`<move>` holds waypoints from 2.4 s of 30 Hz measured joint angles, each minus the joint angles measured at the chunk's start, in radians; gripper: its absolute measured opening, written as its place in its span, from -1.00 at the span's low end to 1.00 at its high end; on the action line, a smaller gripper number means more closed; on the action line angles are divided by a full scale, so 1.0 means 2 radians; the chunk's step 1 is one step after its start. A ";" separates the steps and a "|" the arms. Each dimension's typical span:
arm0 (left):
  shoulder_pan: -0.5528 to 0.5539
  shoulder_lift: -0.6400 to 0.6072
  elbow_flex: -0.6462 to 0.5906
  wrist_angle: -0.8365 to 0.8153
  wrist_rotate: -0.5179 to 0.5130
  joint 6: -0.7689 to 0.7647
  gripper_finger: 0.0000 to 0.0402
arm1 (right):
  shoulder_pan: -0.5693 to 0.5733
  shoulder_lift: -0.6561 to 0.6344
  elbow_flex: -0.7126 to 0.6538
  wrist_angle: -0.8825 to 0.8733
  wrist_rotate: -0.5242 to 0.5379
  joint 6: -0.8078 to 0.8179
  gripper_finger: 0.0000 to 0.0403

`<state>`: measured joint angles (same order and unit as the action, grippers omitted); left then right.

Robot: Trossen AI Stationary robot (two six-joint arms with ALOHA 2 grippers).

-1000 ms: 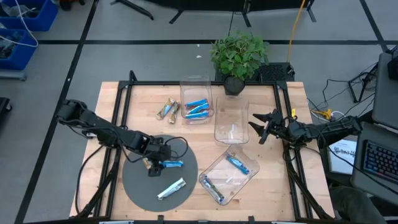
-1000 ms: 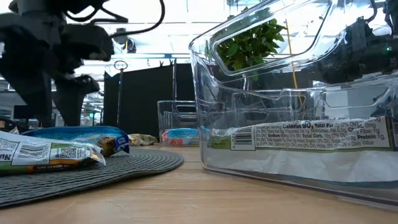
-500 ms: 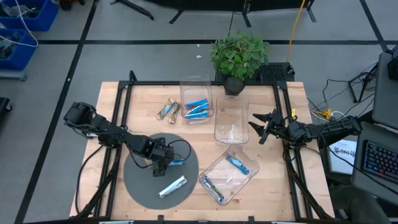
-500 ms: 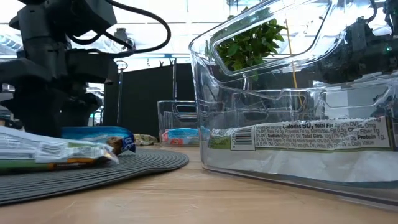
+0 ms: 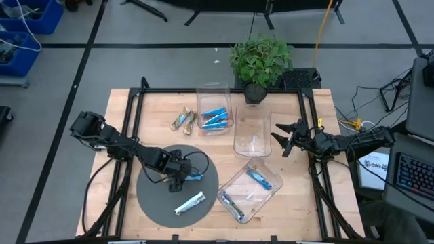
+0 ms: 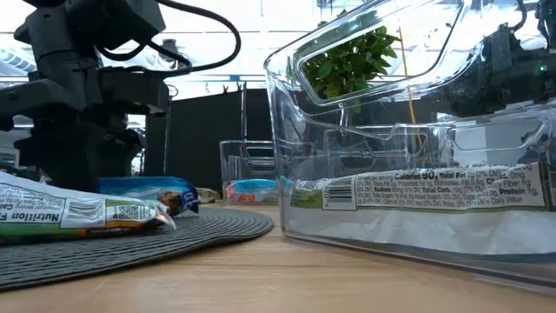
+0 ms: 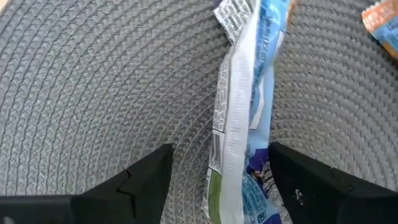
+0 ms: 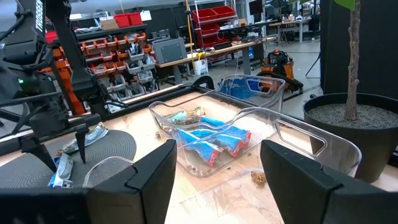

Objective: Pick and place Granola Bars by type
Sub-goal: Put the blue granola bar into the bottom transparent bin

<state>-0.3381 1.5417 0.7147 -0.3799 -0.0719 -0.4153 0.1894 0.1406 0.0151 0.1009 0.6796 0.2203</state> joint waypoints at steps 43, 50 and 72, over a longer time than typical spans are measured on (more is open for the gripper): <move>-0.009 -0.028 0.136 -0.057 -0.123 -0.038 -0.99 | 0.000 0.000 0.000 0.104 -0.082 0.043 0.10; 0.003 -0.028 0.219 -0.059 -0.162 -0.025 -0.99 | 0.000 0.032 0.061 0.122 -0.105 0.011 0.10; 0.095 -0.028 0.370 0.014 -0.157 0.123 -1.00 | 0.000 0.393 0.410 0.113 -0.120 -0.068 0.10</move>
<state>-0.1490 1.4847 1.4542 -0.3516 -0.3869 -0.1699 0.1898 0.9270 0.8353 0.3261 0.4404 0.0849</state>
